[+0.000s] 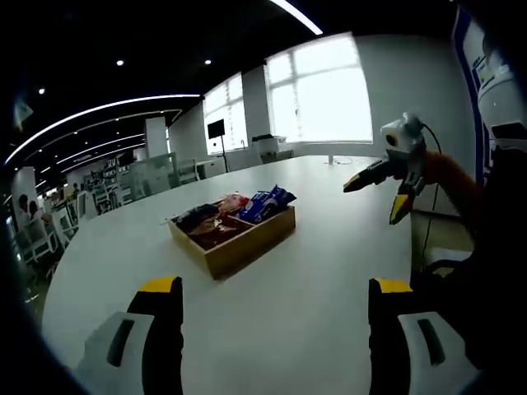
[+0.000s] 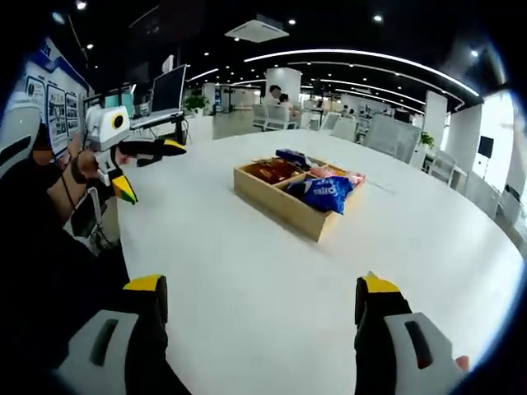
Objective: Pick up the scattered marshmallows, QQ candies, Oreo cookies, and mixed nuts on the table and sort them into separate containers
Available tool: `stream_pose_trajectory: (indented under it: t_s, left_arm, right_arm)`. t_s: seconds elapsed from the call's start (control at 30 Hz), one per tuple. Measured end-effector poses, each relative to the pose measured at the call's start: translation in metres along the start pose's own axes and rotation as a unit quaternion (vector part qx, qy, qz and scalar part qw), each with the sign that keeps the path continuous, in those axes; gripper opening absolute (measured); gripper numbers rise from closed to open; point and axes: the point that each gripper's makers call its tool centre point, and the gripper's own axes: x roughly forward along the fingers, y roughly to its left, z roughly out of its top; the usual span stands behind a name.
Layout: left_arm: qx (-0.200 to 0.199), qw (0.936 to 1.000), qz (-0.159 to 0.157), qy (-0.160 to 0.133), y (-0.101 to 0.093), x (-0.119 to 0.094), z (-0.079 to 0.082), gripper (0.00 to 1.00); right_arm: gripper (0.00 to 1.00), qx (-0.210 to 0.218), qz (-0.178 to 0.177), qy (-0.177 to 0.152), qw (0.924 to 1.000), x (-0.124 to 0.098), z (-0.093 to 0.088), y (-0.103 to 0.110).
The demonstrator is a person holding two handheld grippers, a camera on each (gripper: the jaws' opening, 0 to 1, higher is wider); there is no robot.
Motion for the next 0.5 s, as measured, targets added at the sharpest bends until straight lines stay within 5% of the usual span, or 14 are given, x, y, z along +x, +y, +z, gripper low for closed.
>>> stream_pose_trajectory:
  t_s: [0.5]
  left_arm:
    - [0.006,1.0,0.001,-0.002,-0.005,-0.004,0.004,0.97]
  right_arm:
    - [0.9,-0.018,-0.007,0.005,0.9998,-0.025,0.002,0.013]
